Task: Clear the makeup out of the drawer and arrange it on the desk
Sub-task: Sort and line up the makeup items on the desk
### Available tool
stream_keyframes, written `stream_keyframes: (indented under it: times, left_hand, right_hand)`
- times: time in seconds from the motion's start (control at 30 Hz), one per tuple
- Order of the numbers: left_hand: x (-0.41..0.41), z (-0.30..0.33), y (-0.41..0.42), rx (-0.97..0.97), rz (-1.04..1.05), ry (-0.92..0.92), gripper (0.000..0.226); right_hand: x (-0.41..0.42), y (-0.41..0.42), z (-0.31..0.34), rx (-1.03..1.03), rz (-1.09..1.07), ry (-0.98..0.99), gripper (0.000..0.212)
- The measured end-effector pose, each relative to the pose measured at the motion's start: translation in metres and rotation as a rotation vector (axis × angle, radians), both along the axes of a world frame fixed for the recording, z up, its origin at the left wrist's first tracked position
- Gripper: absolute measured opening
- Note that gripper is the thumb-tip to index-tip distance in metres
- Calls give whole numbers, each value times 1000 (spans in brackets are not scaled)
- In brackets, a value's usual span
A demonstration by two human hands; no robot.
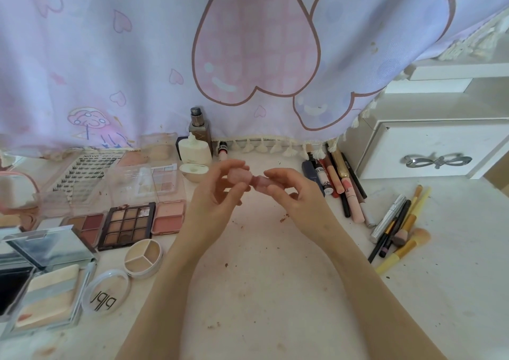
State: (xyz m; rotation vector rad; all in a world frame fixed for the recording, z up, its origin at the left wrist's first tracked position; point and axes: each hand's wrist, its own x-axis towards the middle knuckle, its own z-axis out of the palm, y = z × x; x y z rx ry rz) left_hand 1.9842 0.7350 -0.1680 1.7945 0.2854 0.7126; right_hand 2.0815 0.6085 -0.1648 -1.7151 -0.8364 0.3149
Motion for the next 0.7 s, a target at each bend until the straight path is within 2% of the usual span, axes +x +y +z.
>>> stream_keyframes:
  times: [0.13, 0.47, 0.53, 0.57, 0.63, 0.7]
  left_hand:
    - [1, -1, 1, 23, 145, 76, 8]
    - [1, -5, 0, -77, 403, 193, 55]
    - [0, -4, 1, -106, 367, 199, 56]
    - [0, -3, 1, -127, 322, 186, 49]
    - [0, 2, -1, -139, 163, 119, 23]
    - [0, 2, -2, -61, 1, 62, 23]
  right_hand:
    - [1, 1, -2, -92, 54, -63, 28]
    - [-6, 5, -8, -126, 96, -344, 24]
    - [-7, 5, -9, -128, 94, -382, 24]
    - [-6, 5, -10, -116, 82, -382, 24]
    - [-3, 4, -11, -77, 43, -327, 24]
    - [1, 3, -12, -38, 7, -240, 24]
